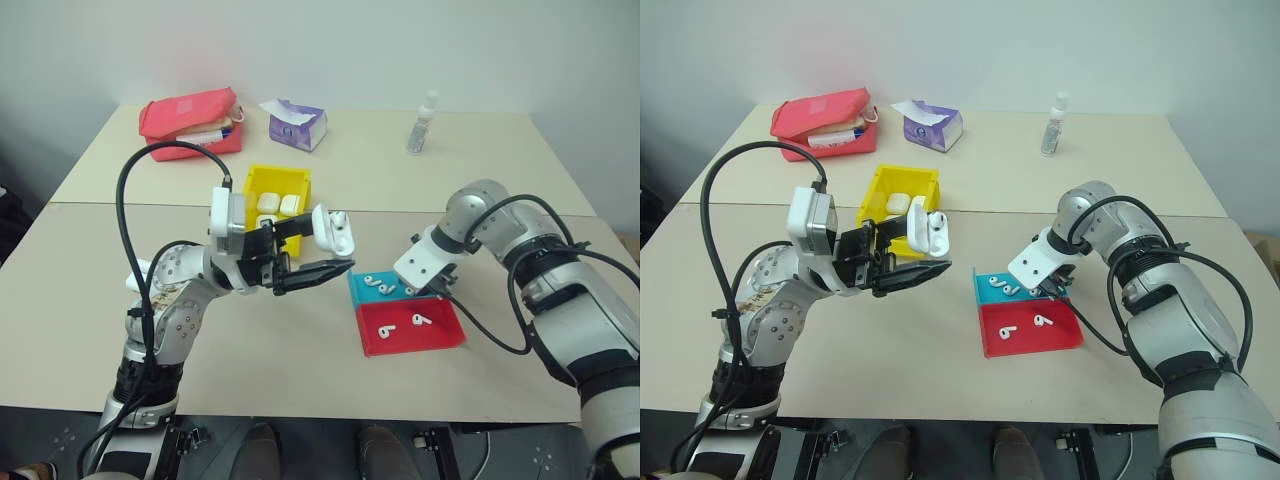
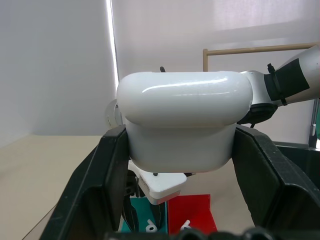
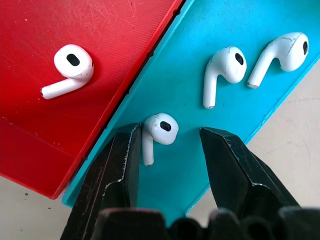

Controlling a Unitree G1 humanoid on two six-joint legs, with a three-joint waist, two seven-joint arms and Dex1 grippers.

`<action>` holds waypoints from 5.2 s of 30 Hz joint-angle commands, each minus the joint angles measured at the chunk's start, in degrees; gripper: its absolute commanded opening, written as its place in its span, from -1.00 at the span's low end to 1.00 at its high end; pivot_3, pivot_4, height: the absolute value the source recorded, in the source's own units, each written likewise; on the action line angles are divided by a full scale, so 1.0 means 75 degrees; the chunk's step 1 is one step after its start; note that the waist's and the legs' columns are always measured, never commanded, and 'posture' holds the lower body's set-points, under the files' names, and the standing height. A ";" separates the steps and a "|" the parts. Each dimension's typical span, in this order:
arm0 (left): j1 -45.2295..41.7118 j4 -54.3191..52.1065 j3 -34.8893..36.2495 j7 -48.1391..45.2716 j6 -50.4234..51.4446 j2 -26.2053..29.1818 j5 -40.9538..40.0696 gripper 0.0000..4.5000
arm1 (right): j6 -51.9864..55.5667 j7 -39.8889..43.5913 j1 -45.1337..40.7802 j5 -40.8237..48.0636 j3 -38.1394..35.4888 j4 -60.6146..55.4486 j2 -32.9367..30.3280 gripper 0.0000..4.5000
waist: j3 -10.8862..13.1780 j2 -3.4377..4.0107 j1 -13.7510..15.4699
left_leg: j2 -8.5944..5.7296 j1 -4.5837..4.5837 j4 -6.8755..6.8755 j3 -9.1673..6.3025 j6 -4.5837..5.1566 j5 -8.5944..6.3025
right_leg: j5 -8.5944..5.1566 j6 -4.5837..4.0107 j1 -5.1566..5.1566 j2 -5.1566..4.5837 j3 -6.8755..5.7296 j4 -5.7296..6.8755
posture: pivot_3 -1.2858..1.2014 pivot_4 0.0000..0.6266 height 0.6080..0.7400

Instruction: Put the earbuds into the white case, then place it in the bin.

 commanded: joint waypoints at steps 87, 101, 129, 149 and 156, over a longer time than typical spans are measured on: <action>-0.1448 0.1084 -0.0286 -0.0653 0.0247 -0.0271 0.0256 0.24 | 1.1148 -0.6175 0.5116 1.0951 -0.6433 -1.1420 -0.0610 0.13 | -0.0001 0.0000 0.0033 | -0.0001 -0.0013 0.0006 -0.0015 0.0008 -0.0004 | -0.0002 0.0004 0.0007 0.0004 -0.0007 0.0000 | 0.03 -0.52 1.00; -0.1350 0.1778 -0.0934 -0.0214 -0.0448 -0.0818 0.1502 0.24 | 1.0628 -0.5436 0.3968 0.9510 -0.5729 -1.1114 -0.1402 -0.99 | -0.0001 0.0001 0.0005 | -0.0002 -0.0018 0.0003 -0.0017 0.0013 -0.0007 | -0.0002 0.0004 0.0004 0.0005 -0.0008 -0.0009 | 0.03 -0.52 1.00; -0.1036 0.1665 -0.0419 0.0907 -0.1275 -0.1174 0.2018 0.24 | 0.9830 -0.4169 0.2995 0.6476 -0.4871 -0.9854 -0.2153 -0.99 | -0.0002 0.0005 0.0140 | -0.0001 -0.0049 0.0012 -0.0019 0.0020 -0.0011 | -0.0002 0.0002 -0.0020 0.0004 -0.0016 -0.0012 | 0.03 -0.52 1.00; -0.1249 0.3463 0.0256 0.7146 -0.1162 -0.2343 0.5048 0.39 | 1.0802 -0.7476 0.5445 0.6835 -0.5515 -1.1546 0.0028 -1.00 | -0.0005 0.0008 0.0241 | -0.0005 -0.0038 0.0016 -0.0023 0.0010 -0.0005 | -0.0001 0.0003 -0.0006 0.0001 -0.0020 -0.0003 | 0.03 -0.52 1.00; -0.1567 0.4100 0.0274 0.7030 -0.1379 -0.2101 0.5108 0.99 | 1.0779 -0.7556 0.5491 0.6853 -0.5386 -1.1529 0.0102 -1.00 | -0.0005 0.0008 0.0208 | -0.0005 -0.0036 0.0011 -0.0023 0.0009 -0.0005 | -0.0001 0.0003 -0.0005 0.0002 -0.0020 -0.0004 | 0.03 -0.52 1.00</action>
